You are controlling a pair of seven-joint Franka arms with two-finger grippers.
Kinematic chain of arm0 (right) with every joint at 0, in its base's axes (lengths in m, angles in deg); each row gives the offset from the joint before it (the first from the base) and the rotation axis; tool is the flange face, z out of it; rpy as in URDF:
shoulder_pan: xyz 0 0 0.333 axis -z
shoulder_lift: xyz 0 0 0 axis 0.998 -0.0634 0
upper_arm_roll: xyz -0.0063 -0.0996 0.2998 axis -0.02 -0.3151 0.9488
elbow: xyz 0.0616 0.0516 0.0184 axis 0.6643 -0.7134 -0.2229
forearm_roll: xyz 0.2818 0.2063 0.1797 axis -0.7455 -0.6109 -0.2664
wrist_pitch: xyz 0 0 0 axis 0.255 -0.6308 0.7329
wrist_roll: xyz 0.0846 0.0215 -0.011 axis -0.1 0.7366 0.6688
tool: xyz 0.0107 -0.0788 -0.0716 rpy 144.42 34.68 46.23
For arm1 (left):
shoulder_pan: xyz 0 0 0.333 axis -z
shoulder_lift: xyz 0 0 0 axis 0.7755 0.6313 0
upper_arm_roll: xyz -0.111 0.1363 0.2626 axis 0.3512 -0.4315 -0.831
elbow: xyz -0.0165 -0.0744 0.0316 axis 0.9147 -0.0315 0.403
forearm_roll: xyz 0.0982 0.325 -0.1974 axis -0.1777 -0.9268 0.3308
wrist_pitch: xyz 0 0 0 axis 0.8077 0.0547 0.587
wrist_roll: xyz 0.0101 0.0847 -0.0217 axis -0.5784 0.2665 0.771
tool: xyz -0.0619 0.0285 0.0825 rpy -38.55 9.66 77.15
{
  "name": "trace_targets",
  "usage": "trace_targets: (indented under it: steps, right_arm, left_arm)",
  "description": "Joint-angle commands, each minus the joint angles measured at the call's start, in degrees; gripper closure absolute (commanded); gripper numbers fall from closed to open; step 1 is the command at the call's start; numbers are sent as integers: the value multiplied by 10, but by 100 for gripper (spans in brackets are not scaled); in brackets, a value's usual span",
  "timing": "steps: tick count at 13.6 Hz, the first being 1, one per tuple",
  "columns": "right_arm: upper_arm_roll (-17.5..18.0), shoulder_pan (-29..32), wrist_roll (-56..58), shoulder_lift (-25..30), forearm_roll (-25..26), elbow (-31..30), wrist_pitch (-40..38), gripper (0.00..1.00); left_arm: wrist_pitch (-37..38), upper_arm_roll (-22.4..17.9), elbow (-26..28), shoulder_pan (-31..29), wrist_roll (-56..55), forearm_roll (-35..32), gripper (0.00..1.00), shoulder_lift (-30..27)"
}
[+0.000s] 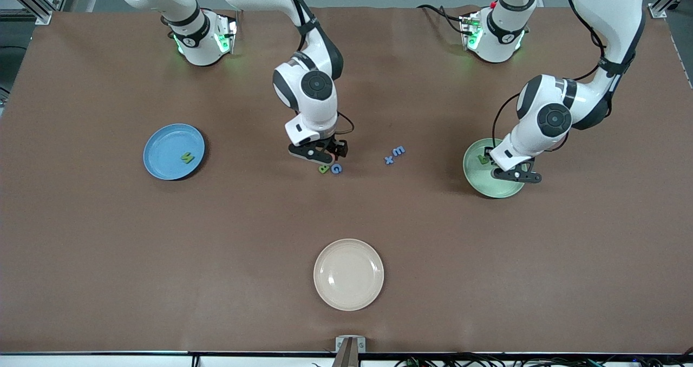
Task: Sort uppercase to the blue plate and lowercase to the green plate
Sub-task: 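Grasp the pink Q with the right gripper while the left gripper reaches the x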
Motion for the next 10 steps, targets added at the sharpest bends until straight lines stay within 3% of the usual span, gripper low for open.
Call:
trace_targets:
  steps: [1,2,3,5,8,10]
  right_arm:
    - [8,3,61,-16,-14,10,3,0]
    - [8,1,62,-20,-15,11,3,0]
    - [9,1,62,-23,-15,11,3,1]
    - [17,4,61,-26,-20,14,3,1]
    - [24,4,63,-31,-38,17,5,1]
    - [24,2,63,-40,-37,29,6,8]
  left_arm:
    - [-10,6,7,-12,9,-12,42,-5]
    - [-10,6,7,-12,17,-12,14,-5]
    - [-9,6,7,-13,32,-12,3,-7]
    - [0,8,5,-9,35,-12,1,-19]
    - [14,62,-14,-10,12,-11,1,-21]
    - [14,107,-34,-6,-43,-5,1,-11]
